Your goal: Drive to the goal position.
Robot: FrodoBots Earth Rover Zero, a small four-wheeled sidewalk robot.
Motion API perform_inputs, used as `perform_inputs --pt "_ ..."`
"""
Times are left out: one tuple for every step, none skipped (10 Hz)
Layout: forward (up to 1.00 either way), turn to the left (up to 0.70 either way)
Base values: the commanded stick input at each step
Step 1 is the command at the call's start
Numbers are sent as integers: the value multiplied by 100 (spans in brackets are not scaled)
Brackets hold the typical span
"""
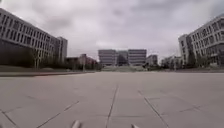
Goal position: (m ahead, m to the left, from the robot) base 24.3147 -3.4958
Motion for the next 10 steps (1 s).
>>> perform_inputs --pt "70 0" --pt "70 0" --pt "70 0" --pt "70 0" --pt "70 0" --pt "70 0" --pt "70 0" --pt "70 0" --pt "70 0" --pt "70 0"
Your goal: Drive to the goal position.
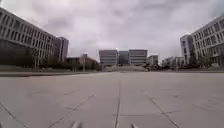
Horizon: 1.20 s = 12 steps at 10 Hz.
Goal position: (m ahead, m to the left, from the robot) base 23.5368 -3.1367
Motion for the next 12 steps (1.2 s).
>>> perform_inputs --pt "70 0" --pt "70 0" --pt "70 0" --pt "70 0" --pt "70 0" --pt "70 0" --pt "70 0" --pt "70 0" --pt "70 0" --pt "70 0" --pt "70 0" --pt "70 0"
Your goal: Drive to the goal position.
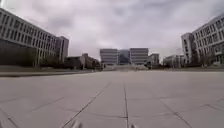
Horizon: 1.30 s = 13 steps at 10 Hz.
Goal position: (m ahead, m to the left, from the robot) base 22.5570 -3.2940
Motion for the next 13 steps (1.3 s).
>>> perform_inputs --pt "70 0" --pt "70 0" --pt "70 0" --pt "70 0" --pt "70 0" --pt "70 0" --pt "70 0" --pt "70 0" --pt "70 -13" --pt "70 -22" --pt "70 -24" --pt "70 -24" --pt "70 -19"
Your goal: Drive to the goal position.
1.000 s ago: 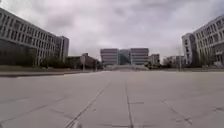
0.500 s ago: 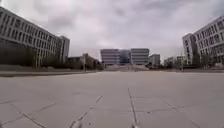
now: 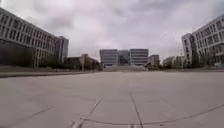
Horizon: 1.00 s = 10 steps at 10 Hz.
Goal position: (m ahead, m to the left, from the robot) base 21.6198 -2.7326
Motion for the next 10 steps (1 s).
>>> perform_inputs --pt "70 -9" --pt "70 0" --pt "70 0" --pt "70 0" --pt "70 0" --pt "70 0" --pt "70 0" --pt "70 0" --pt "70 0" --pt "70 0"
